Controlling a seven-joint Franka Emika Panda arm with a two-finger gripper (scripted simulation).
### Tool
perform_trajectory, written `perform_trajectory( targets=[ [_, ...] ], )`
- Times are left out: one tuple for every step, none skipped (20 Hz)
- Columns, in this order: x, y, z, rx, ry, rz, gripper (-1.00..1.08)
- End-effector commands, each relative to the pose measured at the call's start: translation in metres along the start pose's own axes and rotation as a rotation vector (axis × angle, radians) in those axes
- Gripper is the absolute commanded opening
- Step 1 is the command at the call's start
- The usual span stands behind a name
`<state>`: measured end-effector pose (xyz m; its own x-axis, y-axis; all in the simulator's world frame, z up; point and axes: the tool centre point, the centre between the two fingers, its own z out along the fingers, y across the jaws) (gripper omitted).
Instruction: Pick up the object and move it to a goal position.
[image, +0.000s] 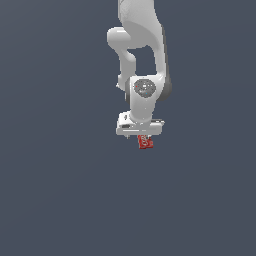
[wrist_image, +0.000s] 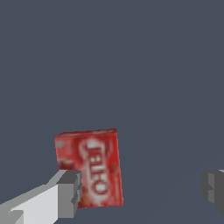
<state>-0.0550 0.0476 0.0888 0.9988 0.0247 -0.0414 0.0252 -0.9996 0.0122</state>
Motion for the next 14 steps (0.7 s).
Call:
perform_trajectory(
  targets=[
    [-0.007, -0.015, 0.008, 0.003, 0.014, -0.025, 1.0],
    [-0.009, -0.02, 0.011, 0.004, 0.019, -0.033, 1.0],
    [-0.012, -0.024, 0.013, 0.005, 0.023, -0.04, 1.0],
    [-0.014, -0.028, 0.015, 0.006, 0.026, -0.047, 1.0],
    [-0.016, -0.032, 0.017, 0.007, 0.03, -0.053, 1.0],
    [-0.018, -0.035, 0.019, 0.008, 0.032, -0.059, 1.0],
    [-0.019, -0.038, 0.02, 0.008, 0.035, -0.063, 1.0],
    [-0.021, -0.04, 0.021, 0.009, 0.037, -0.067, 1.0],
    [-0.022, -0.042, 0.022, 0.01, 0.039, -0.071, 1.0],
    [-0.023, -0.044, 0.023, 0.01, 0.04, -0.073, 1.0],
    [-0.023, -0.045, 0.023, 0.01, 0.041, -0.075, 1.0],
    [-0.024, -0.045, 0.024, 0.011, 0.042, -0.076, 1.0],
    [-0.024, -0.045, 0.024, 0.011, 0.042, -0.076, 1.0],
    [-0.023, -0.045, 0.023, 0.01, 0.04, -0.075, 1.0]
  ],
)
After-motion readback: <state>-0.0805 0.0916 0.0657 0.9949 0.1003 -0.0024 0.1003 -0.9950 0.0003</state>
